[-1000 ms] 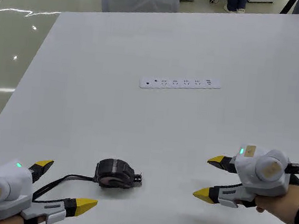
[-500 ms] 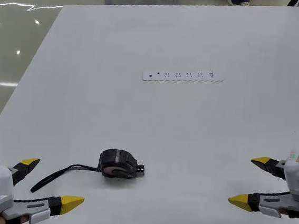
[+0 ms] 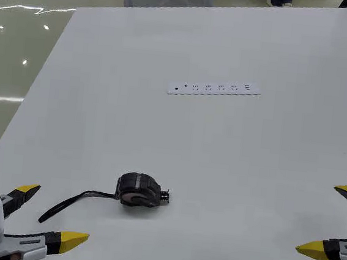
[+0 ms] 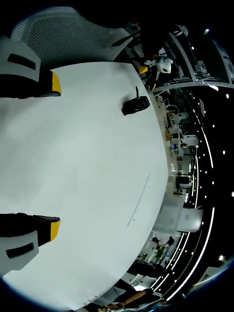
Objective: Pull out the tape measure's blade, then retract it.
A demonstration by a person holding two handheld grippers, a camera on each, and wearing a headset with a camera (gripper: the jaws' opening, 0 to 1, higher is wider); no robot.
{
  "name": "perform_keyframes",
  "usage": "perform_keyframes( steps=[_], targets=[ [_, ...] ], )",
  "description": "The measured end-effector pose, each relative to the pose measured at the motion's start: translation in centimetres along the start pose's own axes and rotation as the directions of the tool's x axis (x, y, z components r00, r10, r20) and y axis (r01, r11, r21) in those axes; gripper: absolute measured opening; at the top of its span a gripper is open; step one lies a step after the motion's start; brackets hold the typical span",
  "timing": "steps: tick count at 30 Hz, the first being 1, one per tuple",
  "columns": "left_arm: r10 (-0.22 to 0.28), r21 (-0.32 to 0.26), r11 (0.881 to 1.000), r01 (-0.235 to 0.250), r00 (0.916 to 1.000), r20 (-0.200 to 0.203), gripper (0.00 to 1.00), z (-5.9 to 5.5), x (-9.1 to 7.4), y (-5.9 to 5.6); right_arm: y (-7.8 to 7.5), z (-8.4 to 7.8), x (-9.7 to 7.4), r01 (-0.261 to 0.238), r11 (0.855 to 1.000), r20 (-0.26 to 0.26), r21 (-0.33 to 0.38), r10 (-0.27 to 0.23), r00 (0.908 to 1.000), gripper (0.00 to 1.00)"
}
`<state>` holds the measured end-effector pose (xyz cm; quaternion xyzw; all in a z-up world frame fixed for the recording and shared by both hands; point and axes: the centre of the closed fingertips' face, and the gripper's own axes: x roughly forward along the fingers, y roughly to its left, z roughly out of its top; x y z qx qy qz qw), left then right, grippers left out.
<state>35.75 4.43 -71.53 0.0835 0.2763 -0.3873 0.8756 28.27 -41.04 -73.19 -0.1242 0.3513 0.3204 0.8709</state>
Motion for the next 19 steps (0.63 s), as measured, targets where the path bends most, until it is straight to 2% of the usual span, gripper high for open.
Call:
perform_keyframes(
  steps=[1, 3, 4, 6, 8, 10, 11, 12, 14, 15, 19],
  targets=[
    [-0.002, 0.005, 1.0, 0.002, 0.9998, 0.019, 0.99, 0.2, -0.1, -0.1, -0.1, 0.0, -0.2, -0.002, 1.0, 0.019, 0.028, 0.001, 0.9998, 0.99],
    [0.001, -0.004, 1.0, -0.001, 0.9999, 0.016, 0.99, 0.1, -0.1, 0.1, -0.5, -0.4, -0.4, 0.014, 1.0, 0.009, 0.018, -0.015, 0.9999, 0.99],
    [0.011, 0.01, 1.0, -0.011, 0.9998, 0.017, 0.99, 0.1, -0.1, 0.3, -0.5, -0.6, -0.5, 0.017, 1.0, 0.007, 0.015, -0.017, 0.9998, 0.99],
    [-0.005, -0.013, 1.0, 0.006, 0.9998, 0.019, 0.99, 0.2, -0.1, 0.0, -0.5, -0.8, -0.6, 0.016, 1.0, 0.009, 0.014, -0.016, 0.9998, 0.99],
    [0.0, 0.023, 1.0, 0.0, 1.0, 0.01, 0.99, 0.0, -0.2, 0.1, -0.7, -1.1, -0.7, 0.025, 1.0, 0.009, -0.011, -0.025, 0.9996, 0.99],
    [0.012, 0.047, 0.999, -0.012, 0.9999, 0.009, 0.99, 0.0, -0.3, 0.3, -0.8, -1.1, -0.7, 0.029, 1.0, 0.004, -0.006, -0.029, 0.9996, 0.99],
    [0.01, 0.043, 0.999, -0.011, 0.9999, 0.012, 0.99, 0.0, -0.3, 0.3, -1.0, -1.0, -0.9, 0.033, 0.999, 0.01, 0.001, -0.033, 0.9994, 0.99],
    [-0.004, 0.009, 1.0, 0.004, 1.0, 0.006, 0.99, -0.1, -0.4, 0.1, -1.1, -0.9, -1.0, 0.034, 0.999, 0.017, 0.004, -0.034, 0.9993, 0.99],
    [0.004, 0.028, 1.0, -0.005, 0.9999, 0.011, 0.99, -0.1, -0.5, 0.4, -1.0, -0.8, -1.0, 0.029, 1.0, 0.017, 0.006, -0.029, 0.9994, 0.99],
    [0.002, 0.022, 1.0, -0.003, 0.9999, 0.01, 0.99, -0.1, -0.6, 0.3, -1.1, -0.8, -1.1, 0.034, 0.999, 0.017, -0.011, -0.034, 0.9993, 0.99],
    [0.005, 0.01, 1.0, -0.005, 0.9999, 0.01, 0.99, -0.2, -0.7, 0.4, -1.0, -0.8, -1.3, 0.029, 1.0, 0.008, 0.004, -0.029, 0.9996, 0.99]
  ],
)
